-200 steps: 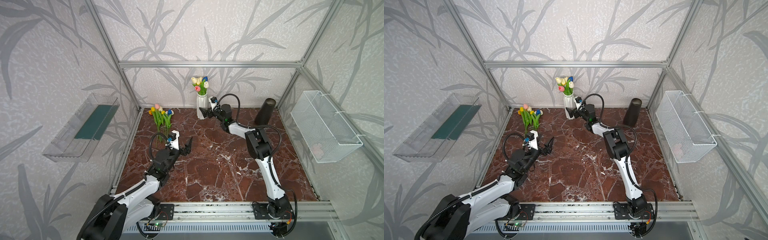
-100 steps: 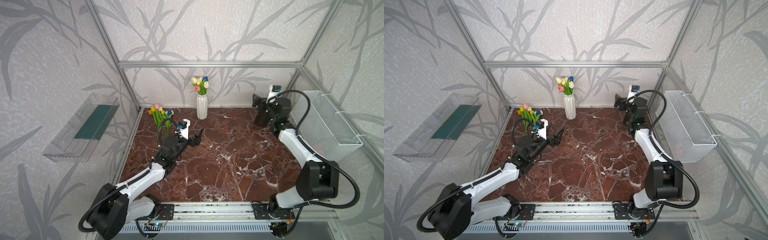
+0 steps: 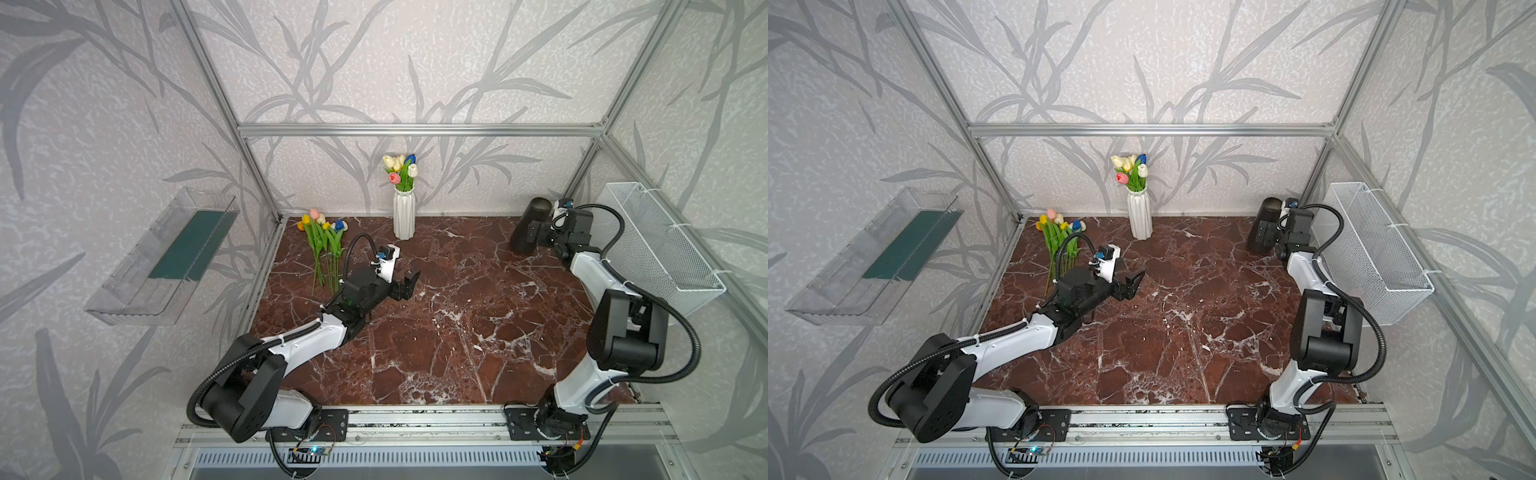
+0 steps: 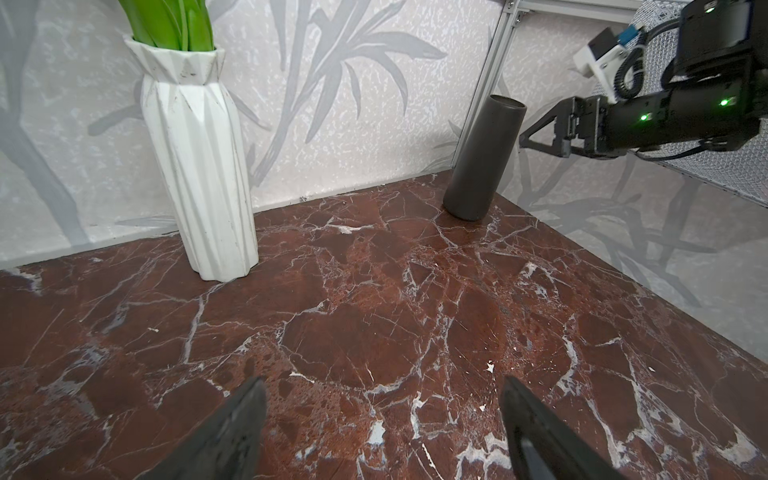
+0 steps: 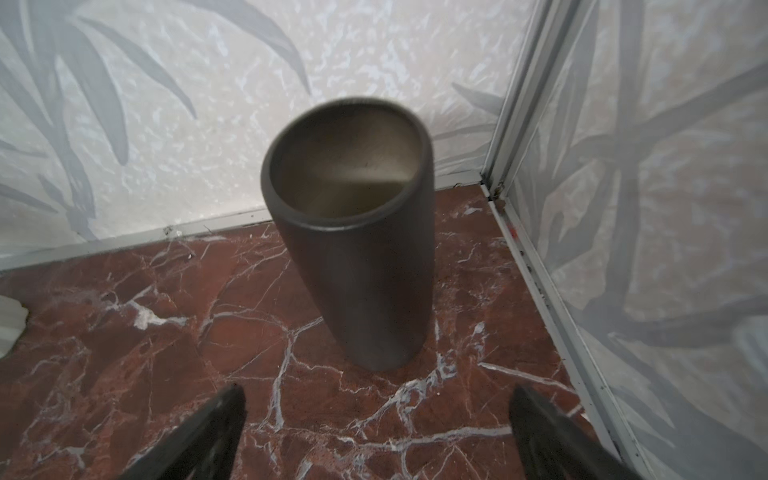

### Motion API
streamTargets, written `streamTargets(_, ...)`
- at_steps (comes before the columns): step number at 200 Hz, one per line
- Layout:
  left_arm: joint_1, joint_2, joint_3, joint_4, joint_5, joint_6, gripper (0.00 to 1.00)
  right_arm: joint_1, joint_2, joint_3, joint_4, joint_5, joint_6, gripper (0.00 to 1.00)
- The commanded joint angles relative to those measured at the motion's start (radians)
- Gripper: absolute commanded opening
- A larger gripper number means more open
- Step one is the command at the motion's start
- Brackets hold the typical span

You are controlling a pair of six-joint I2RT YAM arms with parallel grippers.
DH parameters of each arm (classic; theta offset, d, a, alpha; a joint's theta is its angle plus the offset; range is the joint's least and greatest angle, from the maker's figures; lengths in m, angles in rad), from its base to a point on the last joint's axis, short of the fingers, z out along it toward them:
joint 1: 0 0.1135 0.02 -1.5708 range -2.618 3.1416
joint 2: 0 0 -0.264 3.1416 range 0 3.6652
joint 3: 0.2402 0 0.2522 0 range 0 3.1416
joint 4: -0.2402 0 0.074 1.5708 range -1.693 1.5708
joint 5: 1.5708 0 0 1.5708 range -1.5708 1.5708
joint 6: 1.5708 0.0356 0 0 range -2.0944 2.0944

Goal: Arrange the flowers into the vase
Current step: 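Release the vase and move the right gripper over the black cup, then lower the right gripper and grasp the black cup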

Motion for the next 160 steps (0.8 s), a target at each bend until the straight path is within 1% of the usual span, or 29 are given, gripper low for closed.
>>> streamTargets(1,-0.003,-0.026,0.011,0.012,0.023,-0.007,0.90,0.001,0.049,0.036,0.137,-0.014,-0.046,0.99)
streamTargets(19,-0.004,-0.030,0.004,0.014,0.020,-0.007,0.90,-0.003,0.115,0.076,0.174,-0.012,-0.050,0.99)
streamTargets(39,-0.004,-0.039,-0.003,0.017,0.011,-0.007,0.90,-0.004,0.166,0.087,0.267,0.006,-0.034,0.99)
streamTargets(76,-0.004,-0.052,-0.010,0.010,-0.010,0.007,0.90,-0.004,0.276,0.170,0.337,-0.060,-0.039,0.99)
streamTargets(103,-0.003,-0.061,-0.008,-0.004,-0.018,0.017,0.90,-0.004,0.337,0.194,0.414,-0.024,-0.033,0.99)
streamTargets(141,-0.004,-0.081,-0.014,-0.007,-0.045,0.020,0.90,-0.004,0.414,0.227,0.500,-0.037,-0.060,0.99)
streamTargets(160,-0.004,-0.092,-0.017,-0.011,-0.047,0.026,0.90,-0.005,0.447,0.230,0.546,-0.014,-0.062,0.99)
